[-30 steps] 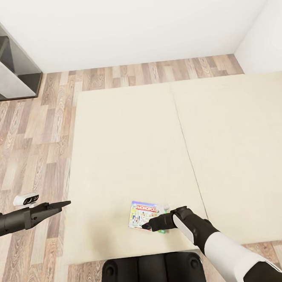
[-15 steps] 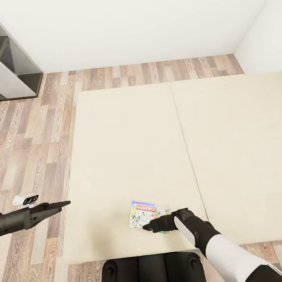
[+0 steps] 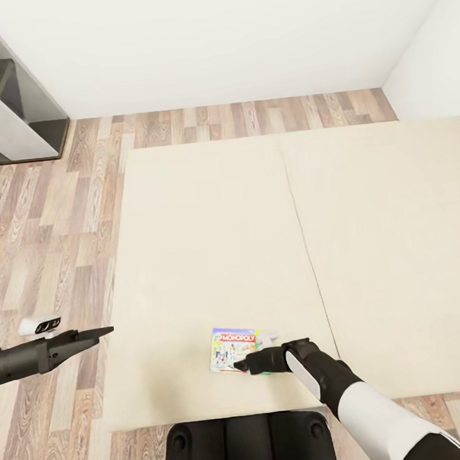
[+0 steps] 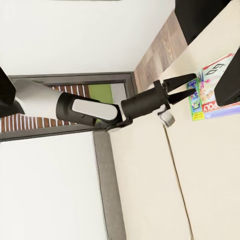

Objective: Put all the toys in the child's room - the three board games (two on the bed and one on the table), the two jigsaw puzzles on the table, and the tennis ball on the table - inside the toy box on the table in the child's room.

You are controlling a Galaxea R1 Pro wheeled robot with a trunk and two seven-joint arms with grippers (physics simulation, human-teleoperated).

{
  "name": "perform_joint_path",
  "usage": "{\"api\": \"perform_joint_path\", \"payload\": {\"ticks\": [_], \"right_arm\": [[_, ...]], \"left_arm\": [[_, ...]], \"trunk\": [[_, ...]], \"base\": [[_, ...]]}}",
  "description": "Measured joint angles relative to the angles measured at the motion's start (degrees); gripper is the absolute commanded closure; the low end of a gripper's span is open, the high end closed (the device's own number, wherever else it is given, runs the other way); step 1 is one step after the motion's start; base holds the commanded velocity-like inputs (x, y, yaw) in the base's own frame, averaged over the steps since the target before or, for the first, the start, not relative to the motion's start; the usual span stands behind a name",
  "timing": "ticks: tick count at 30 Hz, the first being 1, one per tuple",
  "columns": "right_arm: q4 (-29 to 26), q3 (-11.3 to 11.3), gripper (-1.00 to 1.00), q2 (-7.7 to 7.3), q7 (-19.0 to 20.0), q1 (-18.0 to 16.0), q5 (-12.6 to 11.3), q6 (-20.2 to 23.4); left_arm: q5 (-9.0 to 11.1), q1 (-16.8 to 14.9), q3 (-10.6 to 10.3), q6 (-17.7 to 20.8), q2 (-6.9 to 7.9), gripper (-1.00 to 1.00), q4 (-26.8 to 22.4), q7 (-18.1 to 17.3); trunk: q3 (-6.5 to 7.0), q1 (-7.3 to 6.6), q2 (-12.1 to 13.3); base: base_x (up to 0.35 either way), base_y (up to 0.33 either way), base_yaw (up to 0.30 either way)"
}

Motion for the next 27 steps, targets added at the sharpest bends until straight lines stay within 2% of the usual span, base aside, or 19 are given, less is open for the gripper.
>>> {"api": "perform_joint_path", "payload": {"ticks": [3,7,16,27], "right_arm": [[-1.88,-0.15,-1.0,-0.03,-0.09,0.99,0.17,-0.01],[-3.55,-1.32,-1.0,-0.03,-0.1,1.93,0.13,0.18],[-4.24,-2.5,-1.0,-0.04,-0.05,2.28,0.1,0.35],[-4.56,-2.66,-1.0,-0.11,0.22,2.32,0.1,0.43]], "left_arm": [[0.0,0.07,1.34,0.0,0.0,-1.0,0.0,0.0],[0.0,0.08,1.84,0.0,0.0,-1.0,0.0,0.0],[0.0,0.11,2.05,0.0,0.0,-1.0,0.26,0.0],[0.0,0.09,2.1,0.0,0.0,-1.0,0.5,0.0]], "trunk": [[0.0,0.0,0.0],[0.0,0.0,0.0],[0.0,0.0,0.0],[0.0,0.0,0.0]], "base": [[0.0,0.0,0.0],[0.0,0.0,0.0],[0.0,0.0,0.0],[0.0,0.0,0.0]]}}
